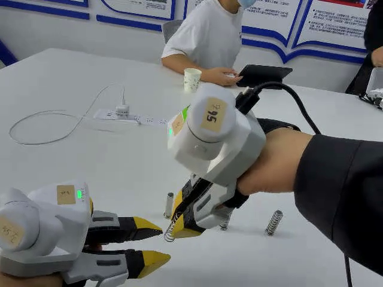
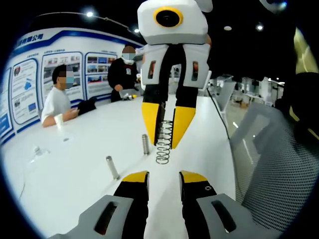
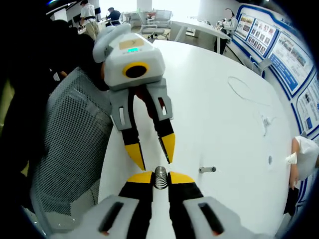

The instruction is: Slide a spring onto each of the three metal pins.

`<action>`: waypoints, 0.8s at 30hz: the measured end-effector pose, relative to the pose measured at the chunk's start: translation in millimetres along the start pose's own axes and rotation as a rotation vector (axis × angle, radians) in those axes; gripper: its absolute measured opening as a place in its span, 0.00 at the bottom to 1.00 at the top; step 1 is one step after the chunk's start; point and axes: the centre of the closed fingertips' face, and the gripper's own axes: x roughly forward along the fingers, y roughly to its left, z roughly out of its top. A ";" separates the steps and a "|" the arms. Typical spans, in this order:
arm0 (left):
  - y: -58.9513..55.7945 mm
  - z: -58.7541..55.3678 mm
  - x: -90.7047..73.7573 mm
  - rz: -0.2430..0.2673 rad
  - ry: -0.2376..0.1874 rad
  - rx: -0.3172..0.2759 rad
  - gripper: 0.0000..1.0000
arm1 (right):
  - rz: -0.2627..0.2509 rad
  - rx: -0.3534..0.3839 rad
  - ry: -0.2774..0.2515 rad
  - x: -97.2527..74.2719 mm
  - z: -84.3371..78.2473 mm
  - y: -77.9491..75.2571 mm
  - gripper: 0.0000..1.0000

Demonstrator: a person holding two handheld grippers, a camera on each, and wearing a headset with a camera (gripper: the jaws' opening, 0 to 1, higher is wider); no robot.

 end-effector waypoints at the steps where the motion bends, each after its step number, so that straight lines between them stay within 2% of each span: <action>1: 0.4 -0.8 -0.4 0.002 0.001 -0.004 0.25 | -0.003 -0.001 0.003 -0.8 -0.7 -1.4 0.12; 6: 3.1 -4.2 -3.2 0.017 0.006 -0.025 0.29 | -0.031 -0.003 0.028 -5.3 -6.7 -14.7 0.12; 12: 3.7 -6.5 -4.8 0.027 0.007 -0.043 0.32 | -0.065 0.017 0.045 -10.0 -12.9 -38.6 0.12; 24: 1.4 -9.3 -3.2 0.028 0.006 -0.061 0.33 | -0.098 0.038 0.075 -6.1 -16.4 -72.1 0.12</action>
